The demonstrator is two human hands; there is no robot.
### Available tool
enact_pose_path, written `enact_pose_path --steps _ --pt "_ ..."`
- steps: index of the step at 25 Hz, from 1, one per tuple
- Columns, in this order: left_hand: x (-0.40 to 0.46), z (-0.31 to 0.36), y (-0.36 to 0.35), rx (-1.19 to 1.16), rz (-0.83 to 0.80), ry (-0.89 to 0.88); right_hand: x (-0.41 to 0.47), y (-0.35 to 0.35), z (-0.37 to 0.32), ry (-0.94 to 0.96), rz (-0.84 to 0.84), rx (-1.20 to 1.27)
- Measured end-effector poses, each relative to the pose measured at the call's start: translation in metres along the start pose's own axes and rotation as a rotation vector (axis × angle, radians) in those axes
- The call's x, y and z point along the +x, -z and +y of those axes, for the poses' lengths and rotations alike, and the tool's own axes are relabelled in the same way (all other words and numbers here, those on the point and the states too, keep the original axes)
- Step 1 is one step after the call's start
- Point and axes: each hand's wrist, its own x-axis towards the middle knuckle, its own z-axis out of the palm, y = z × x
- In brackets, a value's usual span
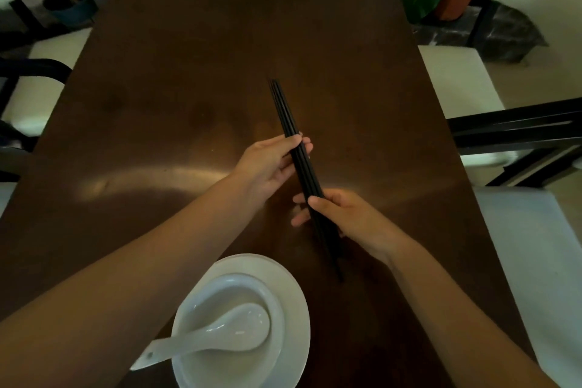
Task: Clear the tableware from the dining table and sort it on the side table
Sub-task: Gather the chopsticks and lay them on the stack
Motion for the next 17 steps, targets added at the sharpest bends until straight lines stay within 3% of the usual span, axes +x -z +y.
enact_pose_path --steps 5,9,17 --pt "-0.022 0.0 0.016 0.216 -0.234 0.148 -0.043 -0.031 0.019 0.025 0.001 0.119" --pt "-0.017 0.008 0.033 0.299 -0.212 0.168 -0.072 -0.06 0.042 -0.066 -0.038 0.123" --pt "-0.022 -0.01 0.053 0.647 -0.32 0.288 -0.133 -0.104 0.09 -0.248 0.172 -0.006"
